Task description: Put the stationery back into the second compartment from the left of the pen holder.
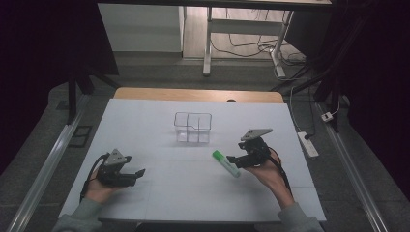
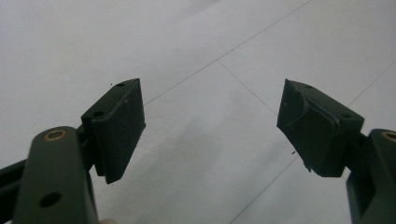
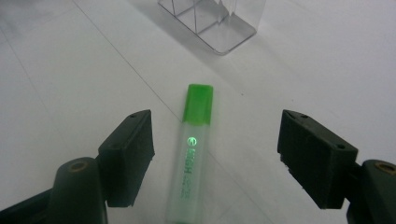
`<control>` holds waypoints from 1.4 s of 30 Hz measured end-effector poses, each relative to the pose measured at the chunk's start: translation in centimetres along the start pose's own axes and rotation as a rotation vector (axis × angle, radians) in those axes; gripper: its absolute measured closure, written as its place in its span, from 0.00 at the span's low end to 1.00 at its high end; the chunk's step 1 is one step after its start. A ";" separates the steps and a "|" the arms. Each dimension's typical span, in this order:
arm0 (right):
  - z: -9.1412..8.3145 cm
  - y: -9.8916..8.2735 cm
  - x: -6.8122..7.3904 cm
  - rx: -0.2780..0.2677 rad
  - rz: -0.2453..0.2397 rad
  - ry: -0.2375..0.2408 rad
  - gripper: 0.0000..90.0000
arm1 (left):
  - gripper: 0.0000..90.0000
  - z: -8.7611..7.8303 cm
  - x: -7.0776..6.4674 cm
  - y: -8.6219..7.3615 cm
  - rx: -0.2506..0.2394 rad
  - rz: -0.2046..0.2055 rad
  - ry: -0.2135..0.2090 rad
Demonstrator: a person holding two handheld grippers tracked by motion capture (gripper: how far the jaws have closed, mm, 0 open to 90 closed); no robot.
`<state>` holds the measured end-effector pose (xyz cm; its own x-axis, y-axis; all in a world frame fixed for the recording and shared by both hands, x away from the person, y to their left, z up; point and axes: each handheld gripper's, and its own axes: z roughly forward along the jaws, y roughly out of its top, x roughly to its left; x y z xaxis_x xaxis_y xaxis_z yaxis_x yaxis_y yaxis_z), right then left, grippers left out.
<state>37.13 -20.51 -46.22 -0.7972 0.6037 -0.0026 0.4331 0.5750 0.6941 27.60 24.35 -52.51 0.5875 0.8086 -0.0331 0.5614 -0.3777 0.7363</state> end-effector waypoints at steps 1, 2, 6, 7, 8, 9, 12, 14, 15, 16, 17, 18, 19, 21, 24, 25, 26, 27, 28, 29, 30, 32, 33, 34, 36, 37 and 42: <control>0.2 0.2 0.0 0.003 -0.003 -0.001 0.29 | 0.25 0.0 0.0 0.0 -0.001 -0.001 0.001; 0.3 0.4 0.1 0.008 -0.002 -0.002 0.29 | 0.25 0.0 0.0 0.0 -0.001 -0.001 0.001; 1.3 1.2 0.2 0.030 -0.003 0.016 0.29 | 0.25 0.1 0.0 0.0 0.005 0.004 -0.001; 1.3 1.2 0.2 0.030 -0.003 0.016 0.29 | 0.25 0.1 0.0 0.0 0.005 0.006 -0.001; 1.7 1.4 0.3 0.044 -0.006 0.020 0.29 | 0.25 0.2 0.0 0.0 0.004 0.007 0.000; 1.8 1.5 0.4 0.052 -0.005 0.021 0.30 | 0.25 0.2 0.0 0.0 0.004 0.007 0.000; 2.2 1.9 0.6 0.058 -0.011 0.032 0.30 | 0.25 0.1 -0.1 0.1 0.004 0.008 0.001; 2.4 2.2 0.7 0.066 -0.011 0.034 0.30 | 0.25 0.2 -0.1 0.1 0.003 0.008 0.000; 2.4 2.2 0.7 0.066 -0.011 0.034 0.30 | 0.25 0.2 -0.1 0.1 0.003 0.008 0.000; 2.5 2.4 0.7 0.066 -0.014 0.040 0.30 | 0.25 0.2 0.0 0.0 0.004 0.008 -0.001; 2.6 2.6 0.7 0.067 -0.014 0.041 0.30 | 0.25 0.2 0.0 0.0 0.004 0.008 -0.001; 2.7 2.7 0.7 0.071 -0.010 0.044 0.30 | 0.25 0.2 0.0 0.0 0.004 0.008 -0.002; 2.8 2.8 0.7 0.072 -0.018 0.047 0.30 | 0.25 0.2 0.0 0.0 0.005 0.009 -0.001; 3.1 2.9 0.8 0.085 -0.012 0.050 0.30 | 0.25 0.2 0.0 0.0 0.006 0.011 0.000; 3.5 3.1 0.9 0.105 -0.018 0.062 0.30 | 0.25 0.2 -0.1 0.0 0.006 0.017 -0.004; 3.7 3.2 0.9 0.108 -0.016 0.069 0.30 | 0.25 0.2 -0.1 0.0 0.006 0.017 -0.004; 3.8 3.2 0.9 0.118 -0.017 0.070 0.31 | 0.25 0.2 -0.1 0.0 0.008 0.019 -0.004; 3.8 3.2 0.9 0.118 -0.017 0.070 0.31 | 0.25 0.3 -0.2 0.0 0.008 0.020 -0.005; 4.0 3.3 0.9 0.123 -0.017 0.072 0.31 | 0.25 0.3 -0.2 0.0 0.008 0.022 -0.005; 4.2 3.3 1.0 0.128 -0.014 0.072 0.31 | 0.25 0.3 -0.2 0.0 0.009 0.023 -0.006; 4.5 3.5 1.0 0.144 -0.013 0.073 0.31 | 0.25 0.3 -0.2 0.0 0.008 0.023 -0.007; 4.7 3.5 1.1 0.148 -0.011 0.071 0.31 | 0.25 0.2 -0.1 0.0 0.005 0.019 -0.009; 4.9 3.6 1.1 0.156 -0.015 0.069 0.31 | 0.25 0.2 -0.1 0.0 0.004 0.019 -0.010; 5.0 3.7 1.2 0.163 -0.015 0.071 0.31 | 0.25 0.2 -0.1 0.0 0.004 0.018 -0.011; 5.6 3.9 1.4 0.186 -0.010 0.067 0.32 | 0.25 0.2 -0.2 0.0 0.004 0.021 -0.011; 5.6 3.9 1.4 0.186 -0.010 0.067 0.32 | 0.25 0.2 -0.2 0.0 0.004 0.020 -0.012; 6.7 3.9 1.2 0.229 -0.005 0.052 0.34 | 0.25 0.2 -0.1 0.0 0.002 0.016 -0.012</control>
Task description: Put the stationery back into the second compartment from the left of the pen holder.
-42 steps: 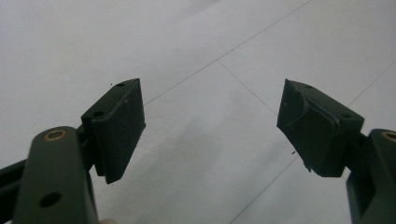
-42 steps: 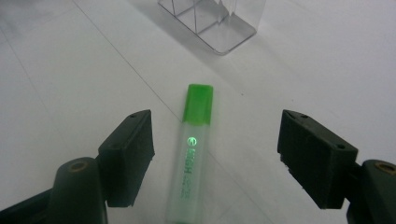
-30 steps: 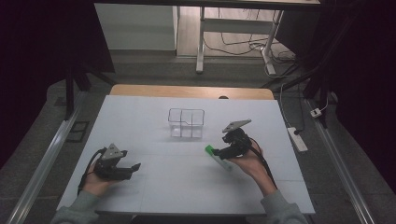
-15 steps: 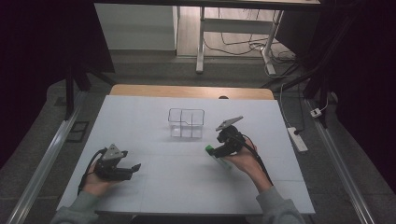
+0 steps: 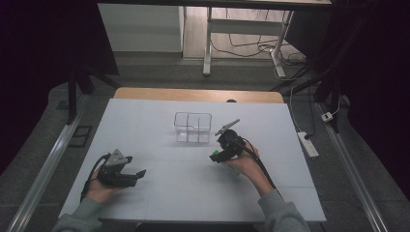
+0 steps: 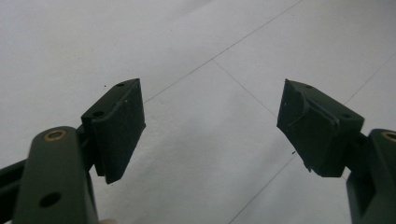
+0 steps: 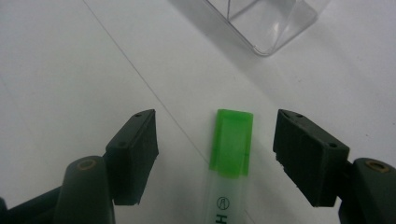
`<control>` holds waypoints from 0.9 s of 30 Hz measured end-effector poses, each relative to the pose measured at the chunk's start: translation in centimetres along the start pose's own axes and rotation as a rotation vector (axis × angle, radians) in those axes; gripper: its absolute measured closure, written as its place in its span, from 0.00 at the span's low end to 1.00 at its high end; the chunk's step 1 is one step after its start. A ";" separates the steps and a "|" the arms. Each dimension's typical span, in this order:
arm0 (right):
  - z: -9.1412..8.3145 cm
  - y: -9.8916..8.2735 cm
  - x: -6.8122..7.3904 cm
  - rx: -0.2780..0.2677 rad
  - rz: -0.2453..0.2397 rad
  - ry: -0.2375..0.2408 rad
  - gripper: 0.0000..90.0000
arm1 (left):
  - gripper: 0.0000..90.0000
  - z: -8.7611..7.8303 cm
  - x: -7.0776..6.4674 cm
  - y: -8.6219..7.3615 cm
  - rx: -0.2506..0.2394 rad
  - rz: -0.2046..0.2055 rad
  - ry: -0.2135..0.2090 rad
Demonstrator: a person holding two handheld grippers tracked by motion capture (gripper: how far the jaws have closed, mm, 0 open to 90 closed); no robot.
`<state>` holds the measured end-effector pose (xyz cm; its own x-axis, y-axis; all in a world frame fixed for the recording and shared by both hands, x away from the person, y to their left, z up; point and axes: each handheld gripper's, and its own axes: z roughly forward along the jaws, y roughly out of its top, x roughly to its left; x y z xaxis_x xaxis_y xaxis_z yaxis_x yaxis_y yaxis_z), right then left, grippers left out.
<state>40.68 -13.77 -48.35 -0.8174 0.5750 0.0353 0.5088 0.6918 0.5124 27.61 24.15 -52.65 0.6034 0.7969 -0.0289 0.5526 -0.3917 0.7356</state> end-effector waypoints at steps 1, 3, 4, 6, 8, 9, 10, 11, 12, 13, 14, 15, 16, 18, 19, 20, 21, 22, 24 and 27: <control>0.0 0.0 0.0 0.000 0.000 0.000 0.34 | 0.25 0.0 0.0 0.0 0.001 0.000 0.000; 0.3 0.0 -0.2 0.011 0.007 -0.006 0.35 | 0.25 0.0 0.0 0.0 0.001 0.000 -0.001; 0.4 0.0 -0.3 0.017 0.011 -0.008 0.35 | 0.25 0.0 0.0 0.0 0.001 -0.001 0.000; 0.7 0.0 -0.5 0.027 0.014 -0.012 0.37 | 0.25 0.1 0.0 0.0 0.002 0.000 0.001; 1.0 -0.1 -0.5 0.044 0.013 -0.018 0.38 | 0.25 0.0 -0.1 0.1 0.000 0.003 0.001; 1.1 -0.1 -0.5 0.049 0.014 -0.025 0.39 | 0.25 0.0 -0.1 0.1 0.000 0.005 0.002; 1.1 -0.1 -0.5 0.053 0.011 -0.031 0.40 | 0.25 0.0 -0.1 0.1 -0.001 0.005 0.002; 1.1 -0.1 -0.5 0.053 0.011 -0.031 0.40 | 0.25 0.0 -0.2 0.1 -0.001 0.006 0.001; 1.1 -0.2 -0.5 0.056 0.012 -0.032 0.40 | 0.25 -0.1 -0.2 0.1 -0.001 0.006 0.001; 1.2 -0.2 -0.5 0.058 0.014 -0.031 0.40 | 0.25 0.0 -0.2 0.1 -0.001 0.006 0.001; 1.2 -0.2 -0.5 0.062 0.016 -0.032 0.41 | 0.25 0.0 -0.2 0.1 -0.001 0.005 0.001; 1.5 -0.3 -0.4 0.070 0.014 -0.034 0.42 | 0.25 0.0 -0.2 0.1 0.002 0.005 0.004; 1.5 -0.3 -0.4 0.070 0.014 -0.034 0.42 | 0.25 0.0 -0.2 0.1 0.003 0.005 0.005; 1.6 -0.3 -0.4 0.078 0.012 -0.040 0.44 | 0.25 0.0 -0.2 0.1 0.004 0.007 0.005; 1.7 -0.4 -0.4 0.082 0.009 -0.048 0.47 | 0.25 0.0 -0.2 0.1 0.004 0.007 0.005; 1.7 -0.4 -0.4 0.082 0.009 -0.048 0.47 | 0.25 0.0 -0.2 0.1 0.004 0.007 0.006; 1.7 -0.4 -0.5 0.083 0.006 -0.050 0.49 | 0.25 0.0 -0.2 0.1 0.004 0.007 0.006; 1.7 -0.4 -0.5 0.085 0.006 -0.050 0.51 | 0.25 0.0 -0.2 0.1 0.004 0.007 0.006; 1.7 -0.4 -0.5 0.090 0.004 -0.050 0.52 | 0.25 0.0 -0.3 0.1 0.004 0.008 0.006; 2.0 -0.5 -0.4 0.106 0.001 -0.052 0.57 | 0.25 0.1 -0.2 0.1 0.006 0.007 0.007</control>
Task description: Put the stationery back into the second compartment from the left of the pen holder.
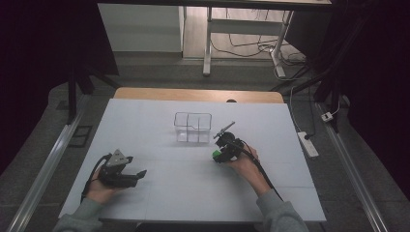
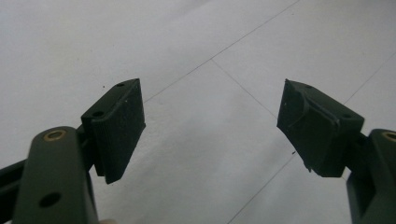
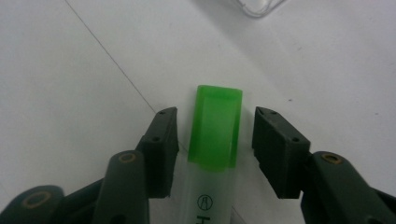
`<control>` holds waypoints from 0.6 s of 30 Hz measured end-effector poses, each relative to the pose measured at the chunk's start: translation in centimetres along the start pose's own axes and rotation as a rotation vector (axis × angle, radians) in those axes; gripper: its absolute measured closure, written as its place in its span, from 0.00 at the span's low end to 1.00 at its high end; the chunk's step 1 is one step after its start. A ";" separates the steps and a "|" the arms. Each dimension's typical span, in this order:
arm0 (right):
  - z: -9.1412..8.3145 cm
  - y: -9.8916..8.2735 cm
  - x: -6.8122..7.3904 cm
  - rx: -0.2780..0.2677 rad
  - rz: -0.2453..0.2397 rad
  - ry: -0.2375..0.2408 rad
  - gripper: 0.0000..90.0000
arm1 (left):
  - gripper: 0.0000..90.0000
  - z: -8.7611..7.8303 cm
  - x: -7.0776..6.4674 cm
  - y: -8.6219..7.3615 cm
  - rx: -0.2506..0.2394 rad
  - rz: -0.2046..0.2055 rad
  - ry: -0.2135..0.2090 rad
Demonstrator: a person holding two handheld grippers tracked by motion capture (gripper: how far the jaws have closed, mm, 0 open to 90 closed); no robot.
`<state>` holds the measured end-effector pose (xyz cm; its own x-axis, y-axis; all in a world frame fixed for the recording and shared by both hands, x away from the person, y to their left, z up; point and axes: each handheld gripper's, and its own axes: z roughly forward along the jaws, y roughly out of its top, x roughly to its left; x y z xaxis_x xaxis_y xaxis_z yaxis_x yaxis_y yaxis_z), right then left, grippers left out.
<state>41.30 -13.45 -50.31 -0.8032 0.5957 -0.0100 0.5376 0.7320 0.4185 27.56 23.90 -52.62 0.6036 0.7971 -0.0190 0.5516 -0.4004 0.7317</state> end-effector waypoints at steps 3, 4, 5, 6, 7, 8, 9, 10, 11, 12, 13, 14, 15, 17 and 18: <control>0.1 0.0 0.2 0.006 -0.006 -0.020 0.60 | 0.25 0.0 0.0 0.0 0.000 0.001 0.000; 0.1 0.0 0.2 0.007 -0.005 -0.024 0.61 | 0.25 0.0 0.0 0.0 0.000 0.001 0.000; 0.1 0.0 0.2 0.007 -0.004 -0.027 0.63 | 0.25 0.0 0.0 0.0 0.000 0.002 0.000; 0.1 0.0 0.4 0.007 -0.002 -0.030 0.67 | 0.25 0.0 0.0 0.0 0.000 0.002 0.000; 0.1 0.0 0.4 0.007 0.000 -0.031 0.70 | 0.25 -0.1 -0.1 0.0 0.000 0.003 0.000; 0.1 0.0 0.4 0.007 0.000 -0.031 0.70 | 0.25 -0.1 -0.1 0.0 0.000 0.003 0.000; 0.1 0.0 0.5 0.006 0.001 -0.030 0.71 | 0.25 -0.1 -0.1 0.0 -0.001 0.004 0.000; 0.1 0.0 0.6 0.006 0.003 -0.032 0.72 | 0.25 -0.1 -0.1 0.0 -0.001 0.004 0.000; 0.1 0.0 0.6 0.006 0.004 -0.032 0.73 | 0.25 -0.1 -0.1 0.0 -0.001 0.005 0.001; 0.1 0.0 0.6 0.006 0.012 -0.033 0.73 | 0.25 -0.1 -0.1 0.0 -0.001 0.005 0.001; 0.1 0.0 0.6 0.006 0.012 -0.033 0.73 | 0.25 -0.1 -0.1 0.0 -0.001 0.005 0.001; 0.1 0.0 0.6 0.005 0.013 -0.035 0.73 | 0.25 -0.1 -0.1 0.0 -0.001 0.005 0.001; 0.1 0.0 0.6 0.005 0.015 -0.036 0.73 | 0.25 -0.1 -0.1 0.0 -0.001 0.006 0.001; 0.1 0.0 0.7 0.004 0.015 -0.039 0.74 | 0.25 -0.1 -0.1 0.0 -0.002 0.005 0.001; 0.1 0.0 0.7 0.003 0.015 -0.040 0.74 | 0.25 -0.1 -0.1 0.0 -0.001 0.005 0.001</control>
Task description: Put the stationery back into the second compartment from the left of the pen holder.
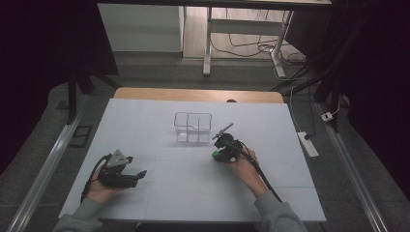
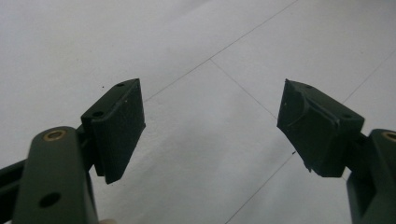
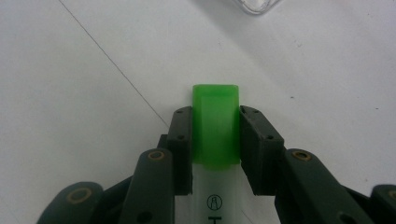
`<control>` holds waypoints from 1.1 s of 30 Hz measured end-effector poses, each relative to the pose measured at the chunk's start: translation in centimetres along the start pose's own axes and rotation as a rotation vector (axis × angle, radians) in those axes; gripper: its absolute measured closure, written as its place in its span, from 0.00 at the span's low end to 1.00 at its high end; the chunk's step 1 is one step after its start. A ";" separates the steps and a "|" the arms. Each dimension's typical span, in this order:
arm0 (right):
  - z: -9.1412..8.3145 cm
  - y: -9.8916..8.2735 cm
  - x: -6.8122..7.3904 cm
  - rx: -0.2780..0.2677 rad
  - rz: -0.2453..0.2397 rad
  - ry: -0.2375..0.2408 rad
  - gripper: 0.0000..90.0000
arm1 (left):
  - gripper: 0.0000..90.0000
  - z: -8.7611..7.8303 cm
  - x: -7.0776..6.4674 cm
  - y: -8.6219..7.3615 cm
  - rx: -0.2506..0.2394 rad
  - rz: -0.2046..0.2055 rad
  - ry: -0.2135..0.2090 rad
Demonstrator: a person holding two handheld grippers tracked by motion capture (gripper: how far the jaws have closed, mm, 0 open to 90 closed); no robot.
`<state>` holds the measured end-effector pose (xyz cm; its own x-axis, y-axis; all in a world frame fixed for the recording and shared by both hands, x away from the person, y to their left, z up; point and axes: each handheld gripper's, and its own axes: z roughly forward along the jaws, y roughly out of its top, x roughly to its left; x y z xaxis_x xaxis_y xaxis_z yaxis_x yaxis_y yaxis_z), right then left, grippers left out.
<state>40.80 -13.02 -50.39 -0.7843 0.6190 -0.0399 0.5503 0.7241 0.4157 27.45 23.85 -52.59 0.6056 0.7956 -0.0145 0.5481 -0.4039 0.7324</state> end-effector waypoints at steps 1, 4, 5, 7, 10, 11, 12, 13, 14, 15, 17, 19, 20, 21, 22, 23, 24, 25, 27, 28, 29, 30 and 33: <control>0.0 0.0 0.0 -0.001 0.001 0.003 0.74 | 0.25 0.0 0.0 0.0 0.000 0.000 0.000; 0.0 -0.1 -0.2 -0.007 0.004 0.013 0.74 | 0.25 0.0 0.0 0.0 0.001 0.000 0.000; -0.1 -0.1 -0.2 -0.006 0.010 0.017 0.74 | 0.25 0.0 0.0 0.0 0.001 0.000 -0.001; -0.1 -0.2 -0.4 -0.014 0.015 0.034 0.74 | 0.25 0.1 0.0 0.0 0.003 -0.001 -0.001; -0.4 -0.2 -0.5 -0.024 0.024 0.042 0.74 | 0.25 0.1 0.0 0.0 0.002 -0.001 -0.001; -0.5 -0.2 -0.6 -0.030 0.025 0.042 0.74 | 0.25 0.1 0.0 0.0 0.001 -0.002 -0.001; -0.5 -0.2 -0.6 -0.030 0.025 0.042 0.74 | 0.25 0.0 0.0 0.0 0.001 -0.002 -0.001; -0.6 -0.2 -0.6 -0.038 0.024 0.041 0.74 | 0.25 0.0 0.1 0.0 0.001 -0.002 0.000; -0.8 -0.2 -0.7 -0.047 0.024 0.039 0.74 | 0.25 0.0 0.1 0.0 0.002 -0.002 0.000; -1.3 -0.2 -0.7 -0.068 0.027 0.034 0.74 | 0.25 0.0 0.1 0.0 0.001 -0.002 0.000; -1.5 -0.2 -0.7 -0.076 0.030 0.031 0.74 | 0.25 0.0 0.1 0.0 0.001 -0.003 -0.001; -1.9 -0.1 -0.8 -0.099 0.031 0.023 0.74 | 0.25 0.0 0.1 0.0 0.001 -0.003 -0.001; -2.2 -0.1 -0.8 -0.115 0.033 0.023 0.74 | 0.25 0.0 0.1 0.0 0.001 -0.003 -0.001; -2.4 -0.1 -0.9 -0.122 0.036 0.023 0.74 | 0.25 0.0 0.1 0.0 0.001 -0.004 -0.001; -2.9 -0.1 -0.9 -0.140 0.035 0.020 0.74 | 0.25 0.0 0.1 0.0 0.000 -0.004 -0.002; -2.9 -0.1 -0.9 -0.140 0.035 0.020 0.74 | 0.25 0.0 0.1 0.0 0.000 -0.004 -0.002; -3.1 -0.1 -0.9 -0.147 0.035 0.019 0.74 | 0.25 0.0 0.1 0.0 0.000 -0.004 -0.002; -3.3 -0.1 -0.9 -0.156 0.037 0.020 0.74 | 0.25 0.1 0.1 0.0 0.001 -0.004 -0.002; -3.9 -0.1 -1.0 -0.176 0.036 0.017 0.74 | 0.25 0.1 0.1 0.0 0.001 -0.003 -0.002; -4.0 -0.1 -1.1 -0.185 0.034 0.013 0.74 | 0.25 0.1 0.1 0.0 0.001 -0.003 -0.002; -4.3 -0.1 -1.1 -0.196 0.039 0.009 0.74 | 0.25 0.0 0.1 0.0 0.001 -0.003 -0.002; -4.5 -0.1 -1.1 -0.209 0.042 0.003 0.74 | 0.25 0.0 0.1 0.0 0.001 -0.003 -0.002; -5.0 -0.2 -1.3 -0.240 0.048 0.002 0.74 | 0.25 0.1 0.1 0.0 0.002 -0.004 -0.001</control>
<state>40.26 -15.50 -45.83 -0.7596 0.6503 -0.0137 0.5033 0.6009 0.6209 27.54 23.91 -52.68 0.6040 0.7967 -0.0187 0.5519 -0.4014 0.7309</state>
